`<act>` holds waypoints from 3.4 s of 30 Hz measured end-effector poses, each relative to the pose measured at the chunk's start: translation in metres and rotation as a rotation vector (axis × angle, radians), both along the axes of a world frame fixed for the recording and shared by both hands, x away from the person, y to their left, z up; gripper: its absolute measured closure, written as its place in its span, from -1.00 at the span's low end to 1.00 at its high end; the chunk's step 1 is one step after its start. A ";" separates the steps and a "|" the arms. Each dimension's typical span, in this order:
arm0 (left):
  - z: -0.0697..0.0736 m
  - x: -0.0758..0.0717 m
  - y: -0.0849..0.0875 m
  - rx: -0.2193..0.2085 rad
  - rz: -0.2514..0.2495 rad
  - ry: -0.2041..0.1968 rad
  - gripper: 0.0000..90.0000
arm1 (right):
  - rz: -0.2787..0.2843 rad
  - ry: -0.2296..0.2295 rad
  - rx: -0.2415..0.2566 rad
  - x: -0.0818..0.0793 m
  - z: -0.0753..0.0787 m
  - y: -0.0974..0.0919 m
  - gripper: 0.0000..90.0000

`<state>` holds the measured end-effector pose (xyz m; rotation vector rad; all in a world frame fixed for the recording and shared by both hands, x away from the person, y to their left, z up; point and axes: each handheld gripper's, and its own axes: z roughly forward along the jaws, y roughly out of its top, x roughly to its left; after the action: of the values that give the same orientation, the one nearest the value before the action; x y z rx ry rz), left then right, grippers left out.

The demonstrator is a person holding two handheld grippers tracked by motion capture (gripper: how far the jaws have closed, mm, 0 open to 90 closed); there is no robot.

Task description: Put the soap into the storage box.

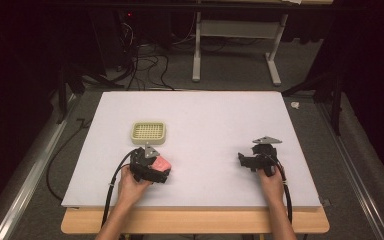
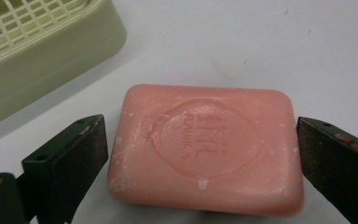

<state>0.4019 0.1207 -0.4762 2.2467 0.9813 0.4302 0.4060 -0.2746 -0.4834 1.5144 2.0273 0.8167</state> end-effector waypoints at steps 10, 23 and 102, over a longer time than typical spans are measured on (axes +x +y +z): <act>-0.003 -0.001 0.001 -0.006 -0.012 0.005 -0.70 | -0.001 0.001 0.001 0.000 0.000 0.000 -0.67; -0.001 0.000 0.001 -0.016 -0.002 0.020 -0.70 | 0.001 0.000 0.001 0.000 0.000 0.000 -0.67; 0.064 0.048 0.029 -0.113 0.217 -0.018 -0.69 | 0.016 -0.002 0.000 0.000 0.000 0.000 -0.67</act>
<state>0.4499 0.1499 -0.4126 2.0411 1.2147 0.4751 0.4060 -0.2744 -0.4836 1.4987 2.0402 0.8237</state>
